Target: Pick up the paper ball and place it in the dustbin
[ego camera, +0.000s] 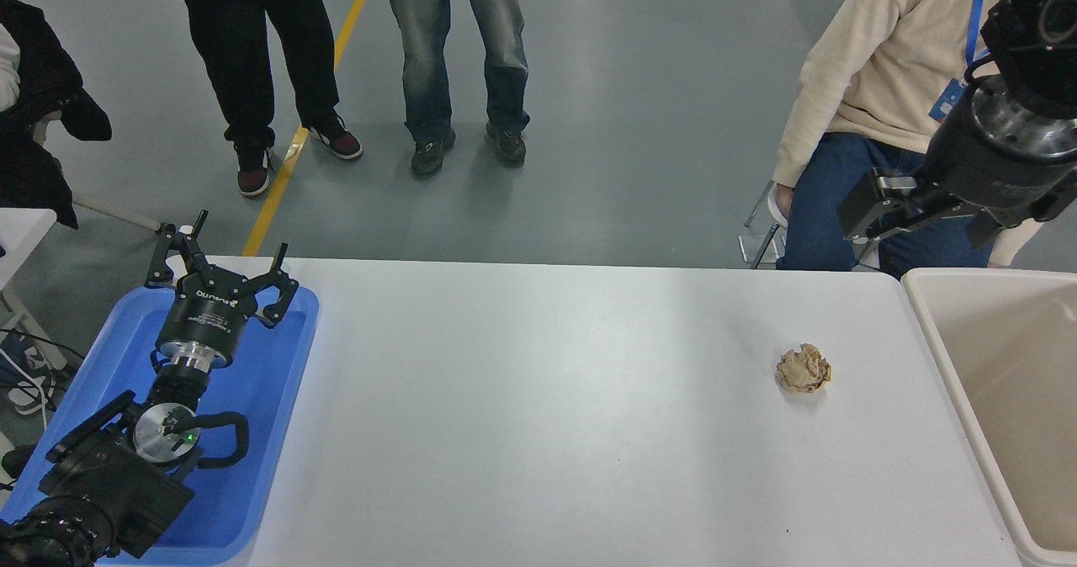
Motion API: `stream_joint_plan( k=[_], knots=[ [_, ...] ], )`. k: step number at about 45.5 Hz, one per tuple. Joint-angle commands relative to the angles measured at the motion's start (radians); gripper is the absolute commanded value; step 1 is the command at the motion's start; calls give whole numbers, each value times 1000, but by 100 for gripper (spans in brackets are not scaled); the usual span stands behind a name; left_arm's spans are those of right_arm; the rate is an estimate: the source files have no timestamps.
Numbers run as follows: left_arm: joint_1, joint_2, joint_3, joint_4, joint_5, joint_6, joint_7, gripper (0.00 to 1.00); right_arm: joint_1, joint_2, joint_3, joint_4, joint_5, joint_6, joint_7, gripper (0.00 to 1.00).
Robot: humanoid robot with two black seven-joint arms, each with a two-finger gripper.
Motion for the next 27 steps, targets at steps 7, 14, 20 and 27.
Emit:
stream_joint_plan(
  k=[7,14,20,27],
  knots=[
    [0,0,0,1,-1,1,0,100,-17,-1,8,0,0,0,0,100],
    [0,0,0,1,-1,1,2,100,-15,7,16,-1,-2,0,0,100],
    [0,0,0,1,-1,1,2,100,-12,2,16,-1,-2,0,0,100],
    [0,0,0,1,-1,1,0,100,-17,2,25,-1,-2,0,-1,100]
  ],
)
